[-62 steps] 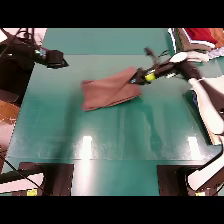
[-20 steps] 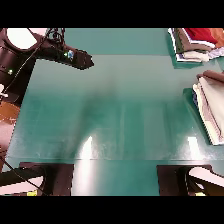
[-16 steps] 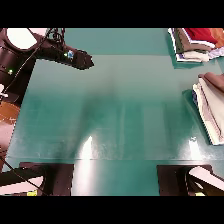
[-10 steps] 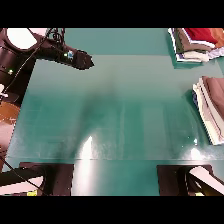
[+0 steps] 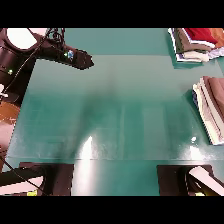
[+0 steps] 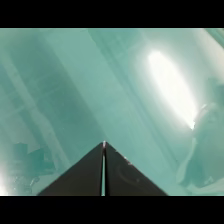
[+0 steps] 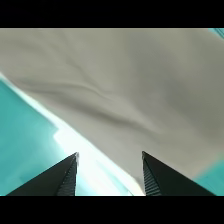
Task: Fold the shirts.
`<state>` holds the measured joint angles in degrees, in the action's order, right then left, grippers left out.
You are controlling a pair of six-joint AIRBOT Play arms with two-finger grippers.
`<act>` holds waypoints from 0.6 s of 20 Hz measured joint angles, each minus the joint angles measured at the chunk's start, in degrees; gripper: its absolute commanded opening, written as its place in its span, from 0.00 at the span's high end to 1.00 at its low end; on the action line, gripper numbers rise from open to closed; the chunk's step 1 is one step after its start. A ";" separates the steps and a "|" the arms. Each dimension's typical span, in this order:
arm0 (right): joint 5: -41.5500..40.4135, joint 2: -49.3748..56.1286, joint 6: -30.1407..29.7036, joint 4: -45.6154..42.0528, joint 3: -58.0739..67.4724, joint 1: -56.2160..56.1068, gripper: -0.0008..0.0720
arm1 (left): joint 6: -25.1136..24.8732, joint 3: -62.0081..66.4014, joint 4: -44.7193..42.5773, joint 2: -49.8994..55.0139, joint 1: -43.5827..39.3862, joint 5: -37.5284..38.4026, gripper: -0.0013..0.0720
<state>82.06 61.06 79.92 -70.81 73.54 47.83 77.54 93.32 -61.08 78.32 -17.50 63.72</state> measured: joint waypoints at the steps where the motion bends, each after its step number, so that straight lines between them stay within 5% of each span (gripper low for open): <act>1: 0.07 -0.02 1.05 0.87 1.14 -1.84 0.39 | 0.02 0.00 0.00 0.00 0.00 -0.09 0.94; 7: 1.20 -0.02 3.78 6.40 5.22 -21.03 0.44 | 0.02 0.00 0.02 0.00 0.00 -2.47 0.94; 9: 0.70 -0.04 4.00 7.21 5.60 -28.94 0.97 | 0.02 0.00 0.02 0.00 0.00 -3.50 0.94; 12: -0.48 -0.04 3.74 7.76 5.86 -39.50 0.97 | 0.04 0.00 0.02 0.00 0.00 -4.98 0.94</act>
<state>81.58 61.01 83.66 -63.05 79.40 8.34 77.58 93.32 -61.06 78.32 -17.50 58.74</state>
